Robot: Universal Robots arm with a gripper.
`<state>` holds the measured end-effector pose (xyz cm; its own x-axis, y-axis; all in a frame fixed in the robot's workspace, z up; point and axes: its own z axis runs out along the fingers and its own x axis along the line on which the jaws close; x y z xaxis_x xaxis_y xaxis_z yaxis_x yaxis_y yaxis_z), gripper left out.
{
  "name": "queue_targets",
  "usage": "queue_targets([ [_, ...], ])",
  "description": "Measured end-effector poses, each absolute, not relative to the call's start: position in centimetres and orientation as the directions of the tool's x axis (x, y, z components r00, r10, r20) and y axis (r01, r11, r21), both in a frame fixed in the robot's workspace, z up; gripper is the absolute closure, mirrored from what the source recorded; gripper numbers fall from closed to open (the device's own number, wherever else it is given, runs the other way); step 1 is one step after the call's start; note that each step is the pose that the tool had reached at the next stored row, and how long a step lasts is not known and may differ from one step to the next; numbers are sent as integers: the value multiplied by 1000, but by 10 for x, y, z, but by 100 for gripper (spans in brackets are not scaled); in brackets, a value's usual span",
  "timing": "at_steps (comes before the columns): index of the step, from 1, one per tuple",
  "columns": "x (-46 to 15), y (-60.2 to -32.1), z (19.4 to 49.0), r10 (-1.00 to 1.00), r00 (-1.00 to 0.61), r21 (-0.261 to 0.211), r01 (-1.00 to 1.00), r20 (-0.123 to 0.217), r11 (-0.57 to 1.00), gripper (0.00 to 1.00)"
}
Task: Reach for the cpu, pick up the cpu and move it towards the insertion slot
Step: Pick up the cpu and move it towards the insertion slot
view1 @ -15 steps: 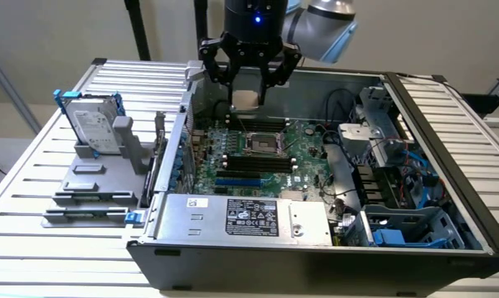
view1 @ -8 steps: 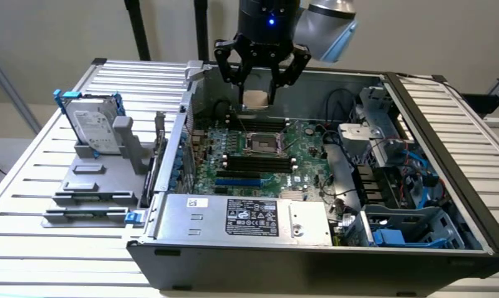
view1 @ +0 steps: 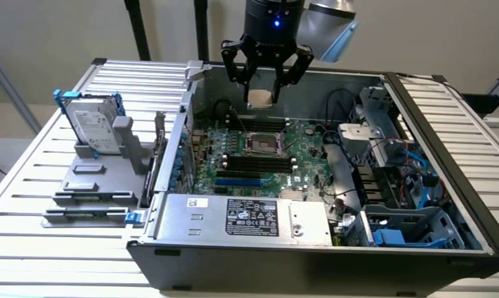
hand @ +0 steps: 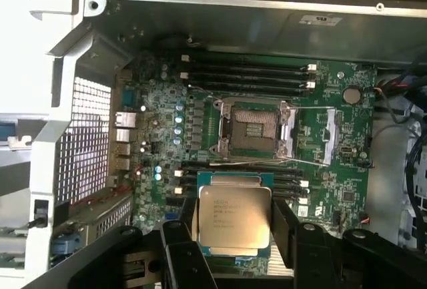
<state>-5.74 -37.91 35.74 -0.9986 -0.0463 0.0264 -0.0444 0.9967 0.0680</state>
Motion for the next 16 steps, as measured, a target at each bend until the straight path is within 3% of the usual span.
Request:
queue_targets([
  [16,-46,-359,357,-29,-999,62,-27,27,998,46],
])
